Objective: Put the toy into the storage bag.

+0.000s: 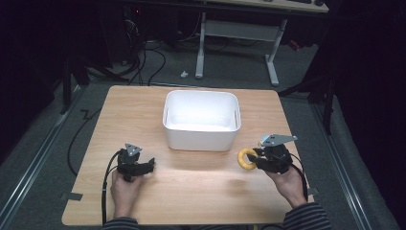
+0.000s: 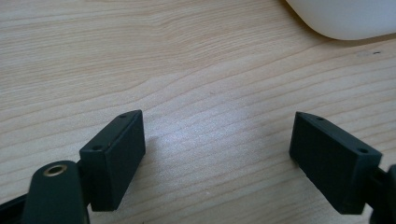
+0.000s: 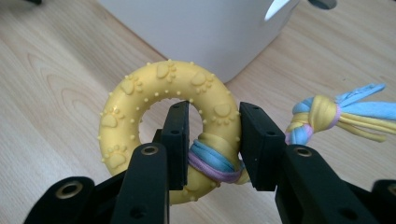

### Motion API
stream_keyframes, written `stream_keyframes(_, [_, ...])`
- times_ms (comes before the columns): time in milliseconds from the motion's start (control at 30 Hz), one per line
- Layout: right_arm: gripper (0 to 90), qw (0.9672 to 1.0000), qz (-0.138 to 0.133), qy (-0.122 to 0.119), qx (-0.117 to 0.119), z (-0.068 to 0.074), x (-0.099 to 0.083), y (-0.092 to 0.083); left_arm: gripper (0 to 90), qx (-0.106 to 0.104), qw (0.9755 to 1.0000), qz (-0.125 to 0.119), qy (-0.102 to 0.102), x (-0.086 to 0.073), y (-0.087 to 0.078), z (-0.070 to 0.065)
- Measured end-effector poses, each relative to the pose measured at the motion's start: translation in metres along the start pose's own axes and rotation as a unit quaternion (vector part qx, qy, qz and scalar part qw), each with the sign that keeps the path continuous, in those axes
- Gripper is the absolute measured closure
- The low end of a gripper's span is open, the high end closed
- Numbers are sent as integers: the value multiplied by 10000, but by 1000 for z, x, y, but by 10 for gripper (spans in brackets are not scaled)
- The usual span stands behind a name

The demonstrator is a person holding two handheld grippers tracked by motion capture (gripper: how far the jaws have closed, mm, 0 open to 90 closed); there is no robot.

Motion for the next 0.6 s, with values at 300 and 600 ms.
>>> stream_keyframes(300, [654, 9999, -83, -86, -71, -7, 17, -7, 187, -3, 10000, -1, -5, 0, 0, 0])
stream_keyframes(600, [654, 9999, -17, -149, -66, -11, 27, -9, 187, -8, 10000, -1, -7, 0, 0, 0])
Point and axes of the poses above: each handheld gripper's, and its own axes: y roughly forward along the jaws, x roughly out of its top, z roughly to its left, the point moved 1 cm from there along y, roughly forward along the jaws, and after that the axes turned 15 degrees about -z, right-handed, at the moved point
